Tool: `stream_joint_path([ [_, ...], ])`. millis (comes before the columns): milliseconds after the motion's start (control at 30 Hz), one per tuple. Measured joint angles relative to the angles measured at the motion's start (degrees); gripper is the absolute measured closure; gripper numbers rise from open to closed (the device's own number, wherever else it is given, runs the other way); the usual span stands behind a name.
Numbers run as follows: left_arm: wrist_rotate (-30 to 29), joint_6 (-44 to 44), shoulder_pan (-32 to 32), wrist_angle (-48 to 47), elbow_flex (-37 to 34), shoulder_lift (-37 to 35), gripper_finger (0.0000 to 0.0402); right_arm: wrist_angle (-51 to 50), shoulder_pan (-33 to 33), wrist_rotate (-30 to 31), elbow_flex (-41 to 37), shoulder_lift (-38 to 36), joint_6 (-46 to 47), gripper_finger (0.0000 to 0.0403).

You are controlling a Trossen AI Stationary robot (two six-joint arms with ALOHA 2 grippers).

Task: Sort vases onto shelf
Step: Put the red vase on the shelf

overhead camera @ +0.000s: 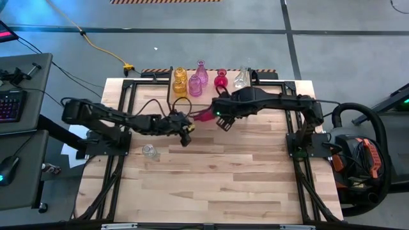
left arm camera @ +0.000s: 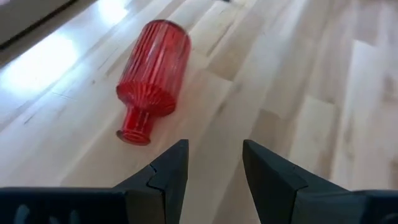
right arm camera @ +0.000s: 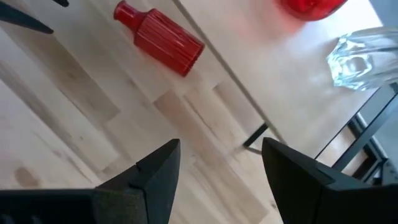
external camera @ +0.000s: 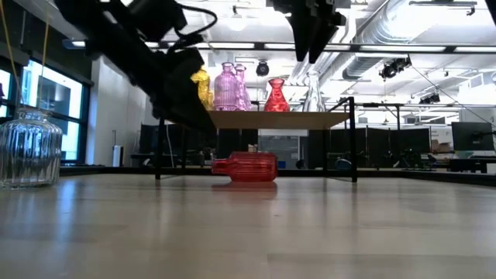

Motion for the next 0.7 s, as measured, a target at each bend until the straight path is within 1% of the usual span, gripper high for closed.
stream_joint_path([
  [100, -0.76, 0.78, 1.72, 3.32, 0.14, 2.4, 0.0257, 0.02, -1.11, 0.57, 0.0, 0.0, -1.99, 0.019],
  [167, -1.24, 0.76, 3.36, 3.67, 0.08, 3.67, 0.0257, -0.02, -1.8, 1.41, 0.0, 0.0, -2.69, 0.019],
  [367, -0.73, 0.35, 7.94, 5.22, 0.04, 8.49, 0.0257, 0.0, -3.31, 1.4, 0.0, 0.0, -5.04, 0.019],
  [433, -1.05, 0.41, 8.63, 7.1, 0.13, 9.6, 0.0257, 0.02, -3.53, 1.4, 0.0, 0.0, -5.32, 0.019],
  [600, 1.28, 0.3, 9.37, 7.47, 0.08, 10.82, 0.0257, 0.02, -4.01, 1.36, 0.0, 0.0, -5.37, 0.019],
  [700, 1.28, 0.26, 9.11, 7.85, 0.08, 10.82, 0.0257, 0.1, -4.01, 1.34, 0.0, 0.0, -6.39, 0.019],
])
